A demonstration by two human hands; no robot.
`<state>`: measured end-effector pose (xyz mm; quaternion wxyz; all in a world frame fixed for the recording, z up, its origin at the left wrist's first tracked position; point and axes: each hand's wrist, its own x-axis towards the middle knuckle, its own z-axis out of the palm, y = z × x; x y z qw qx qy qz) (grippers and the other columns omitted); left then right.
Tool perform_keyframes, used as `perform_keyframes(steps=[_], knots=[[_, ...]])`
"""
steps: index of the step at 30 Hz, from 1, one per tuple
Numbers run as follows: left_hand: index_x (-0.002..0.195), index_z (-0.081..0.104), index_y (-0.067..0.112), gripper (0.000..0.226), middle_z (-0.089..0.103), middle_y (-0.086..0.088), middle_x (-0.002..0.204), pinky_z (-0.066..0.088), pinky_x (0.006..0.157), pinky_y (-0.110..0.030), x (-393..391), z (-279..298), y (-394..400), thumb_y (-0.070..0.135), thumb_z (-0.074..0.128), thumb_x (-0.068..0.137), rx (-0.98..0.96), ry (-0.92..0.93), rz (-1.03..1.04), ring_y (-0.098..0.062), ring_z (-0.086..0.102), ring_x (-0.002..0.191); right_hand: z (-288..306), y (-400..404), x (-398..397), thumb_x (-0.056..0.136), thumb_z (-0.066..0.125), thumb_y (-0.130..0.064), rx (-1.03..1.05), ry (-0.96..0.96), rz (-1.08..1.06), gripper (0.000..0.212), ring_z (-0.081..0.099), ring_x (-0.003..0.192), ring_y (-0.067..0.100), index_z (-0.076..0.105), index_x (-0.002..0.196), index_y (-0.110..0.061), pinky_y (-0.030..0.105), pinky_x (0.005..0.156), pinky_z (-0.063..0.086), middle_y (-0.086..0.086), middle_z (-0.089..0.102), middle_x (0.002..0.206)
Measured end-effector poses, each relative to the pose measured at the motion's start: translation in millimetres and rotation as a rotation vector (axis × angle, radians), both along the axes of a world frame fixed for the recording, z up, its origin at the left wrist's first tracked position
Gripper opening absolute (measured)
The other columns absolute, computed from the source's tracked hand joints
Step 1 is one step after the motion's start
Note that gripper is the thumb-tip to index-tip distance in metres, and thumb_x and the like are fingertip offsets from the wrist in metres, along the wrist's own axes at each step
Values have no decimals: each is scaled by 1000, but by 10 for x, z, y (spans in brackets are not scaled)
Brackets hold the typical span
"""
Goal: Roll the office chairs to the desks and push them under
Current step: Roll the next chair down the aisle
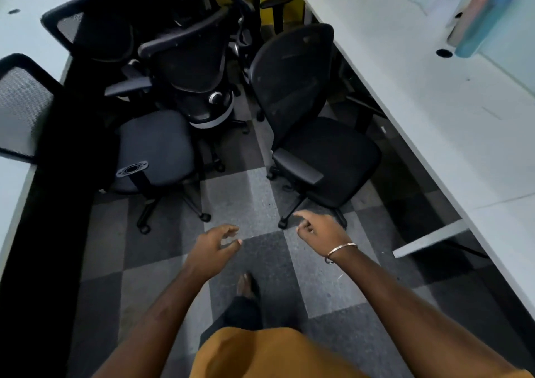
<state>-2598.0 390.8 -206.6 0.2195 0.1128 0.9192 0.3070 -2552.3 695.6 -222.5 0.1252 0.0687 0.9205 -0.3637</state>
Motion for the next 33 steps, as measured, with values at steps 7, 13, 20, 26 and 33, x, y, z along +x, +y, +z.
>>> perform_keyframes(steps=[7,13,20,26,33], knots=[[131,69,15,40,73,0,124,51,95,-29,-1856,-279,-43,36,72,97,6,-61,17,-16,68,113,-74,26,-1622,91,59,-40,41,-11,-76,34,70,89,7,70,122,-33,39,78,59,-17,74,91],[125,70,27,60,74,12,113,58,93,-38,-3382,-234,-92,70,57,85,11,-91,-28,-10,71,105,4,-37,-3072,92,65,-44,4,-103,-220,30,70,98,16,73,115,-27,41,87,58,-9,75,101],[129,68,28,35,72,17,119,50,91,-23,-4392,-38,147,46,66,99,57,-40,-36,-1,65,114,460,286,-5031,89,68,-63,-127,-22,-512,75,55,127,30,56,137,-8,38,105,45,12,55,139],[127,70,29,31,71,20,119,46,83,-7,-4434,-55,161,41,68,99,107,-44,56,12,63,108,600,227,-6353,88,72,-59,-214,-207,-583,70,62,115,34,58,129,-5,38,86,47,12,63,131],[123,72,30,38,74,20,116,48,79,-6,-4091,-166,39,52,65,93,137,-172,127,7,66,107,403,98,-6425,89,67,-33,-110,-201,-574,26,66,106,35,58,98,-11,38,82,53,12,68,115]])
